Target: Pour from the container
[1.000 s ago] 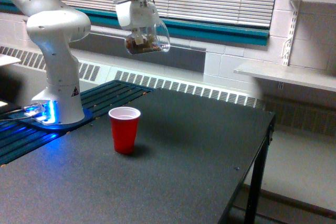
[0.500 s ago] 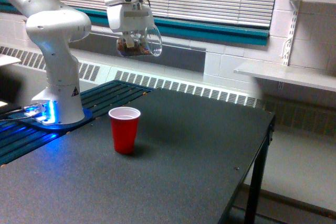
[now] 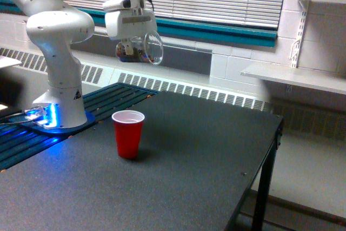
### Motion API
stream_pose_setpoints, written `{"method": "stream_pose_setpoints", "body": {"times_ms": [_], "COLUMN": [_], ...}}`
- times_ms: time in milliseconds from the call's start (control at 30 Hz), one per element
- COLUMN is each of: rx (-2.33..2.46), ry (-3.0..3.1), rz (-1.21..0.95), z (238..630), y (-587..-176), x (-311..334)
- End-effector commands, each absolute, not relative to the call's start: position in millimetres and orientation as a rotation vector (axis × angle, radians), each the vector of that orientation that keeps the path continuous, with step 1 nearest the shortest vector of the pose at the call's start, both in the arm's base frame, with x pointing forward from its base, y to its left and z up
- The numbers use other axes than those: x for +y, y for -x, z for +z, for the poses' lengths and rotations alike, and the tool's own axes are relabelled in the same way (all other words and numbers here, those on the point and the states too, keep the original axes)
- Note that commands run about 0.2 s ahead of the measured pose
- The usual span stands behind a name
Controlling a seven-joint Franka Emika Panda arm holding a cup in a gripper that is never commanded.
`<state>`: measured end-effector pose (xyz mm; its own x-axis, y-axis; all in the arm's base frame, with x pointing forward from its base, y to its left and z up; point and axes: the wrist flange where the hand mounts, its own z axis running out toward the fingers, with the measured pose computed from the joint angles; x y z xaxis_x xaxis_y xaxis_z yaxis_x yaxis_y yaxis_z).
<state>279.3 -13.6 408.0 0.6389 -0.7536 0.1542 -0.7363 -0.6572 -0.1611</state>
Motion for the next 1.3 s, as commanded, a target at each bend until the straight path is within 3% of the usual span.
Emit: {"method": "stream_pose_setpoints", "body": {"times_ms": [33, 1300], "rx": [1.261, 1.456], "ry": [2.784, 2.721], "rz": [-0.231, -0.099], "z": [383, 375], "y": [-278, -260], "x": [-18, -58]}}
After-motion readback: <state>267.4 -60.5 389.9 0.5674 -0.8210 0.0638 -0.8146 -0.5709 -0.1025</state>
